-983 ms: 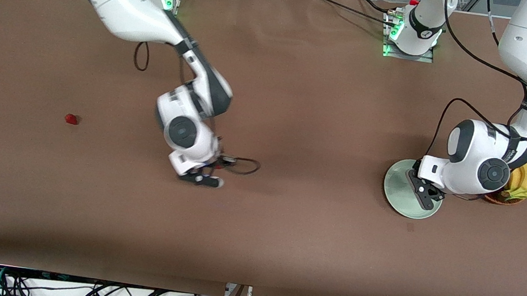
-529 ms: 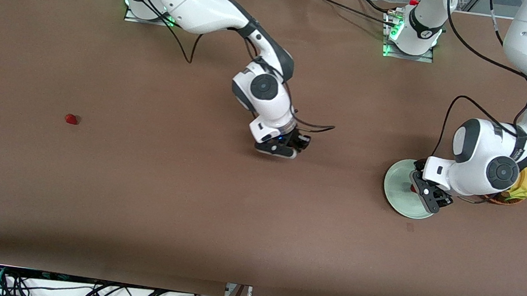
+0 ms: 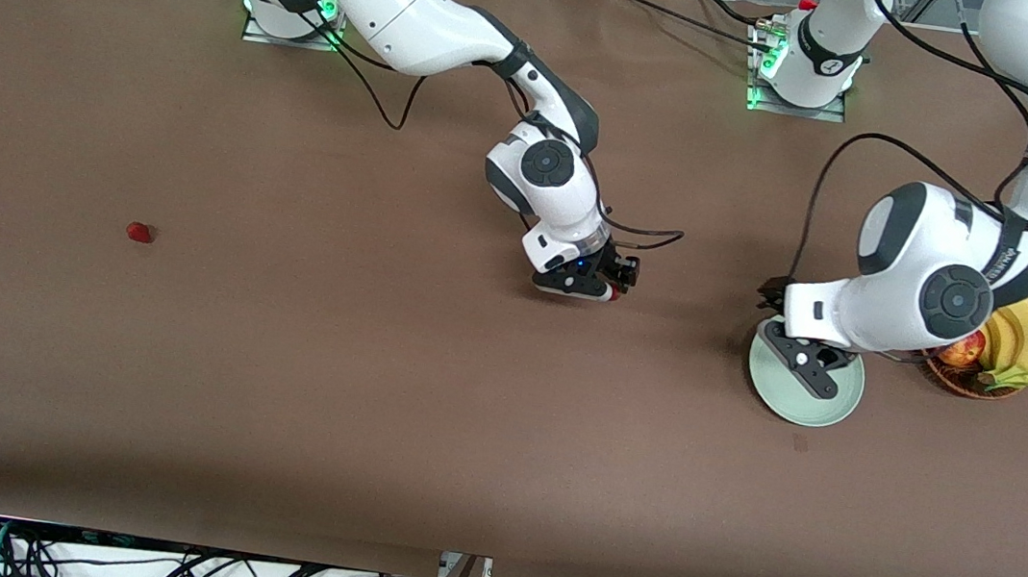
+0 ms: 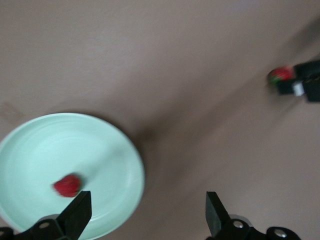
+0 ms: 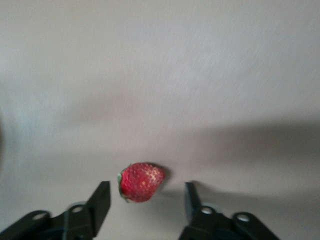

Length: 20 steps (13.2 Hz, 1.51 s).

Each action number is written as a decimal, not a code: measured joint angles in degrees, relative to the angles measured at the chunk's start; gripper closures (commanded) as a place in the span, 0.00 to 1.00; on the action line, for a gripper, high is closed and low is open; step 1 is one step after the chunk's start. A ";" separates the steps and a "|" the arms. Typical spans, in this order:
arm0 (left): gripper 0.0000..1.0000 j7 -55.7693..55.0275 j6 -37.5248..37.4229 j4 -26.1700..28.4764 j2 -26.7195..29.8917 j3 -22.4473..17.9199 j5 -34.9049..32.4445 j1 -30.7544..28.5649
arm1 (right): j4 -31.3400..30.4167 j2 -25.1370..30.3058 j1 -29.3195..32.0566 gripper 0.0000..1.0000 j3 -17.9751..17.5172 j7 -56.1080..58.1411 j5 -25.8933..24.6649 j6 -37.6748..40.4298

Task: Collect all strawberries into plate
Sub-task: 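Carry the second strawberry midway and set it down with the right gripper, then grasp the second strawberry with the left gripper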

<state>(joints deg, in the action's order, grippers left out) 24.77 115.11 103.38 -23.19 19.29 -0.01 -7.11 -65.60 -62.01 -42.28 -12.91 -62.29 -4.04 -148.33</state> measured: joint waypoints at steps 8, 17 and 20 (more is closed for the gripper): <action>0.00 -16.14 7.63 3.54 -1.44 3.04 5.31 3.35 | 4.52 12.99 23.78 0.00 -5.43 26.35 0.15 37.54; 0.00 -35.92 29.04 5.64 -10.14 3.07 -3.84 16.43 | 1.58 14.18 47.38 0.00 -3.77 58.94 -0.88 62.42; 0.00 -40.84 34.47 6.05 -13.51 3.04 -10.39 16.85 | -1.88 14.12 48.40 0.00 1.43 66.30 -3.01 61.05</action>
<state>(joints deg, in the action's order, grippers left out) -16.07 149.58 109.43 -36.71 22.32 -10.40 9.74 -67.49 -47.89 6.12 -11.48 4.01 -7.05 -87.27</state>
